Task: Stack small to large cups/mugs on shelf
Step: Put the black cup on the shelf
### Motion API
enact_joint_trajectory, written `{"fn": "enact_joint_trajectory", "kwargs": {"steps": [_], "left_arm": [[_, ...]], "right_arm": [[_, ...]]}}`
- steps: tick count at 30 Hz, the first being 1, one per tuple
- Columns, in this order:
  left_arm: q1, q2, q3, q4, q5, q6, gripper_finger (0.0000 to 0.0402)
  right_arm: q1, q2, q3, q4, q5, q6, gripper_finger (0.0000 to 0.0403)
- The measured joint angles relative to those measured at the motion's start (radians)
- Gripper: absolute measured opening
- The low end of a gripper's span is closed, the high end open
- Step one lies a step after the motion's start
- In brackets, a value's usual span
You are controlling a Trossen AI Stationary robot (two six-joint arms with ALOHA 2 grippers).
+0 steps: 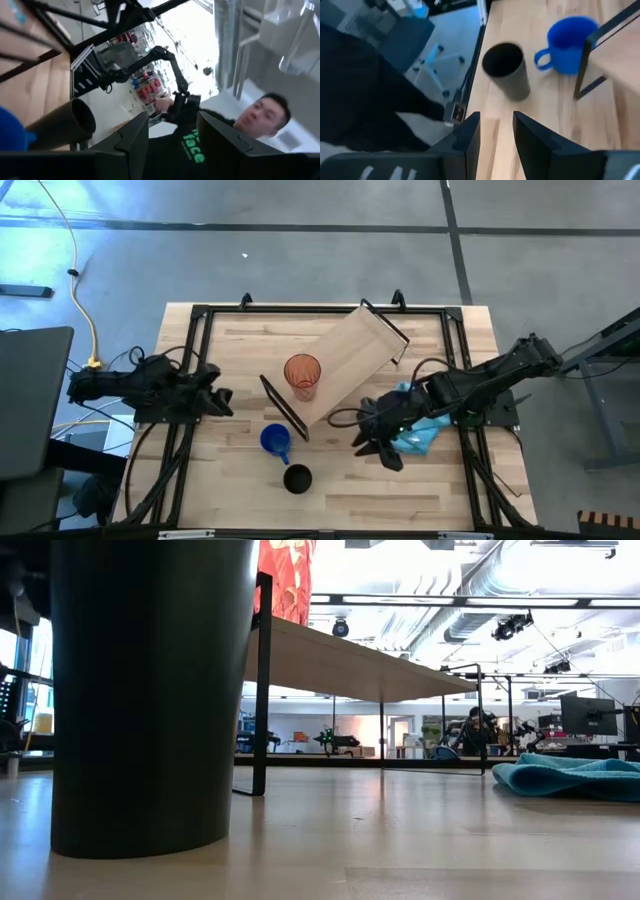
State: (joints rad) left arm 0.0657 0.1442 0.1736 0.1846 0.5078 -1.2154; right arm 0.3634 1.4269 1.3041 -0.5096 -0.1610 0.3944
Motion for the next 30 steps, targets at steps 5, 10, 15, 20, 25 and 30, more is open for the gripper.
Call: {"fn": "enact_joint_trajectory", "kwargs": {"steps": [5, 10, 15, 20, 25, 30], "left_arm": [[-0.101, 0.154, 0.097, -0.002, -0.061, 0.174, 0.0156], [-0.227, 0.359, 0.184, -0.012, -0.16, 0.288, 0.0156], [-0.36, 0.596, 0.289, -0.034, -0.267, 0.338, 0.0156], [-0.463, 0.825, 0.42, -0.041, -0.385, 0.371, 0.0156], [-0.5, 1.007, 0.578, -0.135, -0.511, 0.35, 0.0156], [-0.5, 1.162, 0.766, -0.354, -0.611, 0.32, 0.0156]], "right_arm": [[-0.01, 0.0, 0.0, 0.012, 0.057, 0.043, 0.0106], [-0.023, -0.027, 0.0, -0.007, 0.153, 0.072, 0.0106], [-0.017, -0.109, 0.009, -0.046, 0.216, 0.054, 0.0106], [0.028, -0.24, 0.044, -0.061, 0.317, -0.05, 0.0106], [0.116, -0.398, 0.057, -0.079, 0.464, -0.15, 0.0106], [0.213, -0.534, 0.057, -0.118, 0.606, -0.2, 0.0106]]}}
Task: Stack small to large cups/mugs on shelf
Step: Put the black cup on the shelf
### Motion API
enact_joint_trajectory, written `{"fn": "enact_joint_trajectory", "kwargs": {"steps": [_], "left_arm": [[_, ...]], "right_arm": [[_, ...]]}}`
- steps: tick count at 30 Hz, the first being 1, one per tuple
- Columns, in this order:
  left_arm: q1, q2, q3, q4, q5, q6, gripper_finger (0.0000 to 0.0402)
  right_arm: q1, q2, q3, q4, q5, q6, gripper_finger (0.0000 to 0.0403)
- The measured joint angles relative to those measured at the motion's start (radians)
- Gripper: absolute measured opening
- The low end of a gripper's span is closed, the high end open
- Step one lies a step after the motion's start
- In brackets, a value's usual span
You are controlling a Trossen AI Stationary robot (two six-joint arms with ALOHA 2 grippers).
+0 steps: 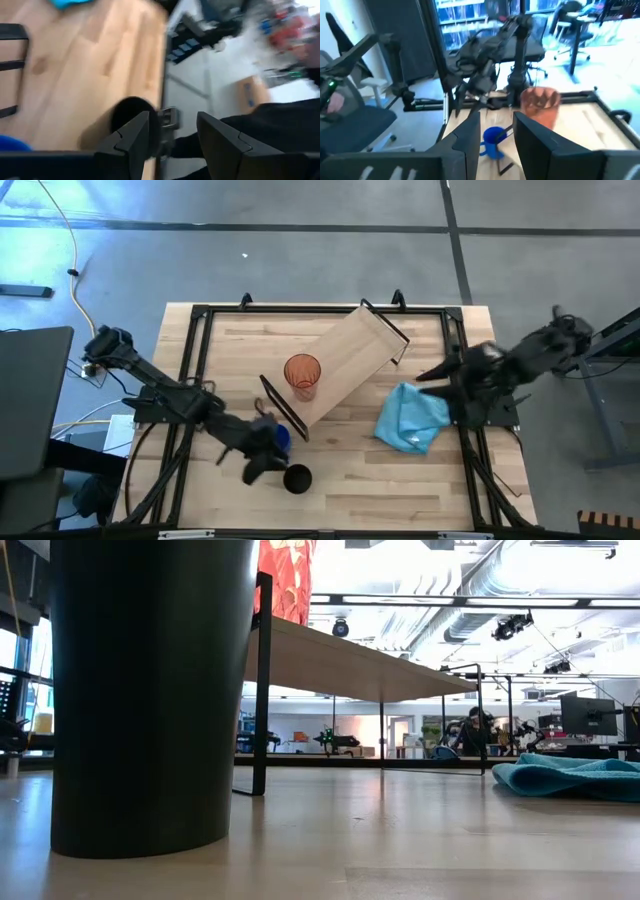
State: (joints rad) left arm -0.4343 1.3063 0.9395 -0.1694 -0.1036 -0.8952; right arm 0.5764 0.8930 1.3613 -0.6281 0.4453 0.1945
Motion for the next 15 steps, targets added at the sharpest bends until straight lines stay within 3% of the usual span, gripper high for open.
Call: {"fn": "enact_joint_trajectory", "kwargs": {"steps": [6, 15], "left_arm": [[0.0, 0.17, 0.204, -0.19, -0.021, -0.001, 0.0156], [-0.02, 0.291, 0.38, -0.423, -0.028, -0.018, 0.0156]], "right_arm": [[0.069, -0.093, 0.0, -0.085, 0.094, -0.039, 0.0106], [0.088, -0.139, 0.0, -0.183, 0.096, -0.041, 0.0106]]}}
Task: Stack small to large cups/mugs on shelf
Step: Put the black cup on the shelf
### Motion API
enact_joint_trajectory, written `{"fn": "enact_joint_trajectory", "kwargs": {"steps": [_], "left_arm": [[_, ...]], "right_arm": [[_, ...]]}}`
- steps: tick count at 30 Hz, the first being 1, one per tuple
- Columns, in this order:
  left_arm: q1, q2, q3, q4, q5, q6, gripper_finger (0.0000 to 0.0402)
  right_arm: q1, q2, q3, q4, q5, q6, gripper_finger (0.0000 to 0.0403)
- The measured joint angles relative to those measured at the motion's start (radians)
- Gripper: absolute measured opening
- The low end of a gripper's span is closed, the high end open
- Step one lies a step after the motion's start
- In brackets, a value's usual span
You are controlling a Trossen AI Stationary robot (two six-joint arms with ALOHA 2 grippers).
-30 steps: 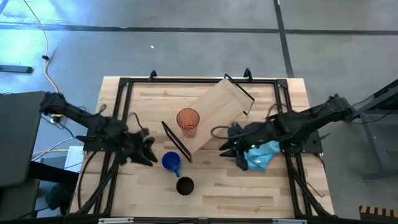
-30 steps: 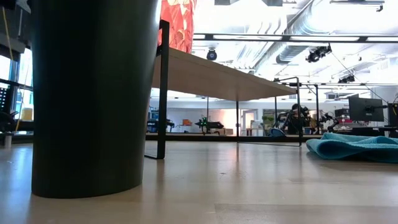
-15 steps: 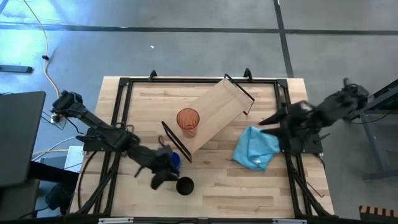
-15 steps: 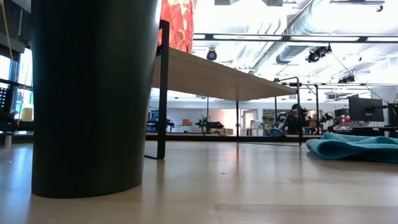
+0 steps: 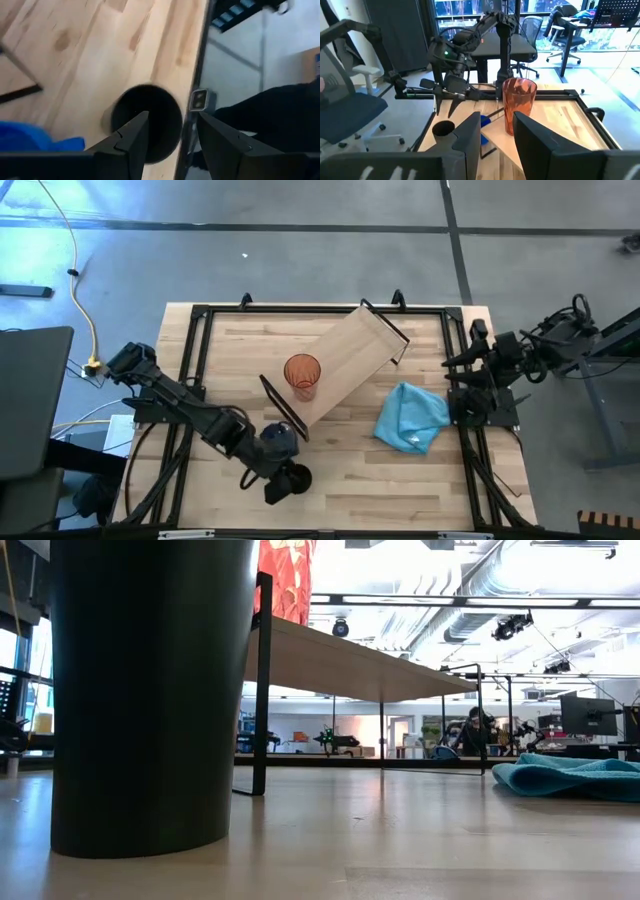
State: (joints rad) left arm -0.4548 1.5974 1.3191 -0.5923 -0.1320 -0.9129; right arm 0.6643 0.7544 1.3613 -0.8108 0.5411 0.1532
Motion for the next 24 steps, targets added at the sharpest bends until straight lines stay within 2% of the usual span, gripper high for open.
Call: {"fn": "enact_joint_trajectory", "kwargs": {"steps": [5, 13, 24], "left_arm": [[0.0, 0.014, 0.014, -0.095, -0.019, -0.04, 0.0156], [0.003, 0.014, 0.014, -0.152, -0.019, -0.061, 0.0156], [0.003, 0.068, 0.013, -0.145, 0.011, -0.064, 0.0156]], "right_arm": [[0.0, -0.004, 0.0, -0.011, 0.0, -0.021, 0.0106], [0.0, -0.025, 0.0, -0.009, 0.001, -0.046, 0.0106], [0.0, -0.031, -0.001, -0.01, 0.006, -0.049, 0.0106]]}}
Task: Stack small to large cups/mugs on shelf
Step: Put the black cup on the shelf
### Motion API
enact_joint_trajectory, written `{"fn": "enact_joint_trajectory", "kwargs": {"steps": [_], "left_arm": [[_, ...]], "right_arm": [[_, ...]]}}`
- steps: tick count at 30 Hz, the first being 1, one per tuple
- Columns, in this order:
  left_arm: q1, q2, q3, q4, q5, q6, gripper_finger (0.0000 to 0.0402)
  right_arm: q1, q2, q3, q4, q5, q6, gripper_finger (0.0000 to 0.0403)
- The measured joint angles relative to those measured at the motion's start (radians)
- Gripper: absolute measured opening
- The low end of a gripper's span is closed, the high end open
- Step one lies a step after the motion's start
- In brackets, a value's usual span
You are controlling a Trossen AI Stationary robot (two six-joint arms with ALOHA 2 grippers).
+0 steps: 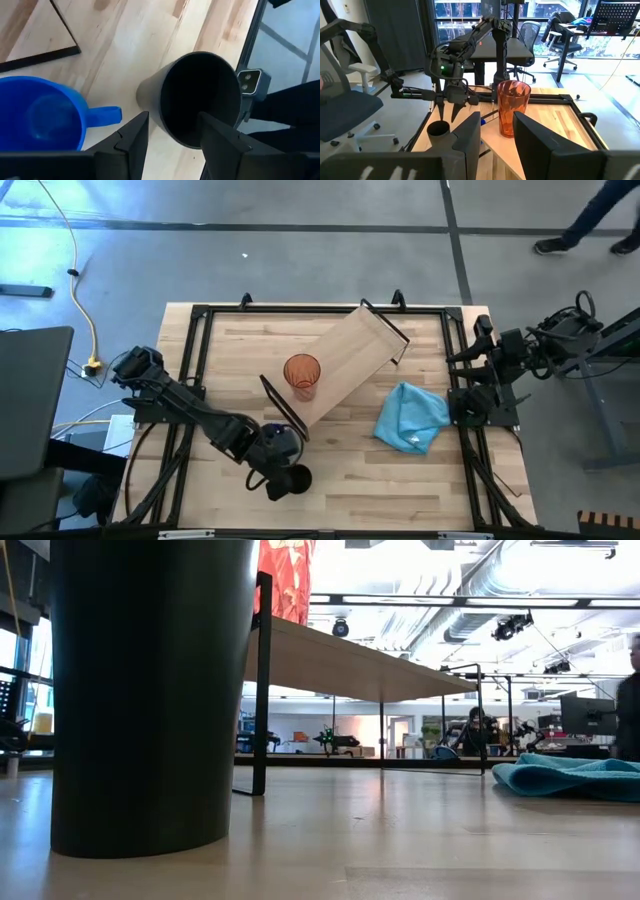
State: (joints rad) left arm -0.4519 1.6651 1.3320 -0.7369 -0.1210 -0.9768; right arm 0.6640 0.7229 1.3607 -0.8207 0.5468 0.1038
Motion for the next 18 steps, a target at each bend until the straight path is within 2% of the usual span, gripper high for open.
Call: {"fn": "enact_joint_trajectory", "kwargs": {"steps": [18], "left_arm": [[0.0, 0.024, 0.0, 0.003, 0.004, -0.039, 0.0156]], "right_arm": [[0.0, 0.0, 0.0, -0.024, 0.0, 0.0, 0.0106]]}}
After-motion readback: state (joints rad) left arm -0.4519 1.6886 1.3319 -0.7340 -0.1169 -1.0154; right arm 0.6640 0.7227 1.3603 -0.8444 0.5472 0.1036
